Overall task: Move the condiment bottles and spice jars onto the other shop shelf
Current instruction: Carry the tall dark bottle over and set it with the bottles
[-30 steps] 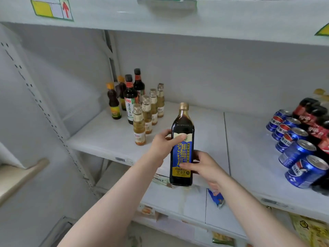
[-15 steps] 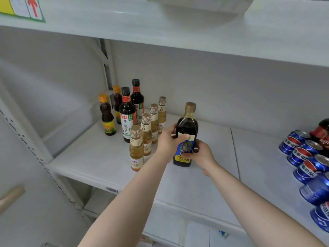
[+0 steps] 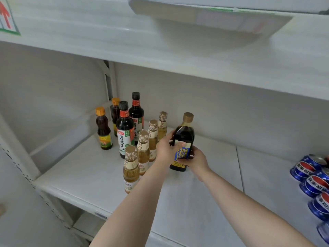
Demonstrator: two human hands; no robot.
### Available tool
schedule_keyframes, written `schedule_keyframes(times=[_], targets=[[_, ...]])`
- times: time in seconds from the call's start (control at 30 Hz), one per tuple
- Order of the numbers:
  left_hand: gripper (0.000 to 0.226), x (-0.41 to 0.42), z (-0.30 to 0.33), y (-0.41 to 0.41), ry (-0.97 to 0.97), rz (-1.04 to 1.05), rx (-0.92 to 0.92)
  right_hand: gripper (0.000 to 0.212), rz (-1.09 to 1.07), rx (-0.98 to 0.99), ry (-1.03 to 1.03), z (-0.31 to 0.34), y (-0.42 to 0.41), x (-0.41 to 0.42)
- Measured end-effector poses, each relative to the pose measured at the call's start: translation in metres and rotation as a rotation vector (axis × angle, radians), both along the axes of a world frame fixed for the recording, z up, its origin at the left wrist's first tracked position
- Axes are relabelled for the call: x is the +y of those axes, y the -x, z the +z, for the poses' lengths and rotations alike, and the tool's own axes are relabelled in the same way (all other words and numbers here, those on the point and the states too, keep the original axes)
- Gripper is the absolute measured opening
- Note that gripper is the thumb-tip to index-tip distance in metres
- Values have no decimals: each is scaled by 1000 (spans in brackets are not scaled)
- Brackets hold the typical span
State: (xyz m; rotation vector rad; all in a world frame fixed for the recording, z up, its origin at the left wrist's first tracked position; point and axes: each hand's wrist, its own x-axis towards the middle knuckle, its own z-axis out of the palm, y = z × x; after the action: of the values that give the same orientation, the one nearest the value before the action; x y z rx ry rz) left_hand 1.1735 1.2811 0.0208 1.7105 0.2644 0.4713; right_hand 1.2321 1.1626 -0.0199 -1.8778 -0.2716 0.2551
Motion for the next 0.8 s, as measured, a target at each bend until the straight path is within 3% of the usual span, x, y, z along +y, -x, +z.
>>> schedule_keyframes(times=[0.8], targets=[[55,7,-10,-4,-23,-8,25,54,-5,-80,136,-6,-4,9]])
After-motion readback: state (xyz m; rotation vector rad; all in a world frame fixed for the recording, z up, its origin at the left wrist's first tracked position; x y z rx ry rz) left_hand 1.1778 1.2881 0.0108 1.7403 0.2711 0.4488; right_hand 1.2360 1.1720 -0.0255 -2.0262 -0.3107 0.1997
